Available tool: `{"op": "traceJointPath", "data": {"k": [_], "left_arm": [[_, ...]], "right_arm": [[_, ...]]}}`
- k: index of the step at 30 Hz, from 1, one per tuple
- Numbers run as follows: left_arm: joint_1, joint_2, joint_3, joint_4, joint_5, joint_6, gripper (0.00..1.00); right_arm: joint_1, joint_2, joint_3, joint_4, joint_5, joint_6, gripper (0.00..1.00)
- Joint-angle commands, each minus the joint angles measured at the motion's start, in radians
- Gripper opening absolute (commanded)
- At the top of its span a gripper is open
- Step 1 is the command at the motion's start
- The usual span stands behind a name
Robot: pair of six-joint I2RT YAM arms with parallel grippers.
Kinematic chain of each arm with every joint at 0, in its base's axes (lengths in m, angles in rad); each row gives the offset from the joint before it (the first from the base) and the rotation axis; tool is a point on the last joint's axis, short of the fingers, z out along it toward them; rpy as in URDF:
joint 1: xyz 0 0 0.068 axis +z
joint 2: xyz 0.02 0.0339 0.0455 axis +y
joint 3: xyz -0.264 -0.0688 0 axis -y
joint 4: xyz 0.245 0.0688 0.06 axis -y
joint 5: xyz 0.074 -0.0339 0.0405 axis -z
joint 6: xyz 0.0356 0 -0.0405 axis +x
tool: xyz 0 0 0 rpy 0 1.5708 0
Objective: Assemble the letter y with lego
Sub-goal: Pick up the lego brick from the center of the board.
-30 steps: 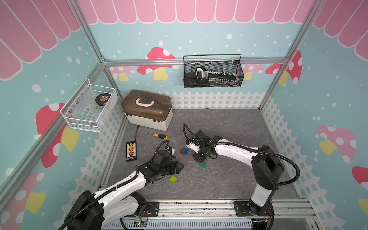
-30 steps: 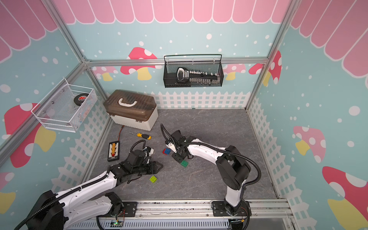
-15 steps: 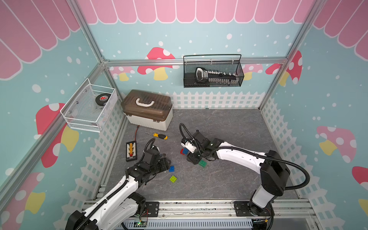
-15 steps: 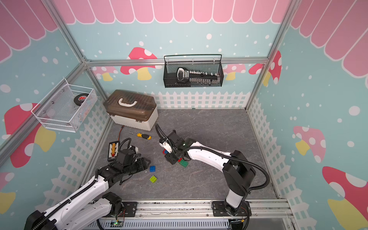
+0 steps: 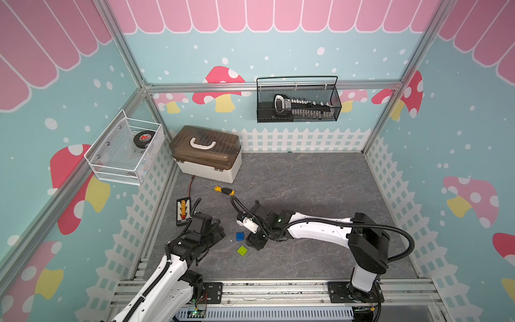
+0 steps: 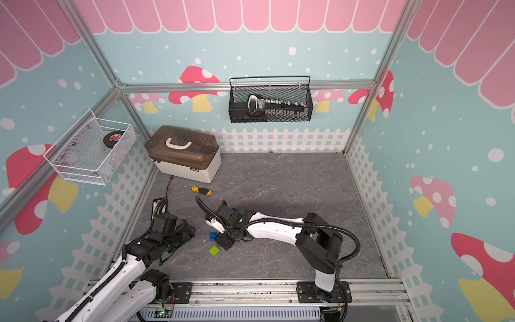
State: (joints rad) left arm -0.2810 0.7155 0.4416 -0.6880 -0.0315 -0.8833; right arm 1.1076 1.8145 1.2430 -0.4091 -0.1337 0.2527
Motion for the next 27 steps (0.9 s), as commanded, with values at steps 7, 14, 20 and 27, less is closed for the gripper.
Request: {"op": "traceJointPath", "data": {"k": [7,14,20,27], "left_arm": [[0.010,-0.024,-0.012,-0.039,-0.026,-0.036,0.70],[0.011,-0.030,-0.018,-0.026,-0.013,-0.028,0.71],[0.011,-0.033,-0.023,-0.019,-0.008,-0.027,0.70],[0.011,-0.032,-0.024,-0.016,-0.002,-0.024,0.70]], "right_arm": [[0.074,0.131,0.067,0.019,-0.046,0.048,0.63],[0.094,0.185,0.118,-0.013,-0.035,0.057,0.62],[0.095,0.234,0.174,-0.068,-0.015,0.059,0.56],[0.094,0.243,0.184,-0.092,-0.017,0.053,0.49]]}}
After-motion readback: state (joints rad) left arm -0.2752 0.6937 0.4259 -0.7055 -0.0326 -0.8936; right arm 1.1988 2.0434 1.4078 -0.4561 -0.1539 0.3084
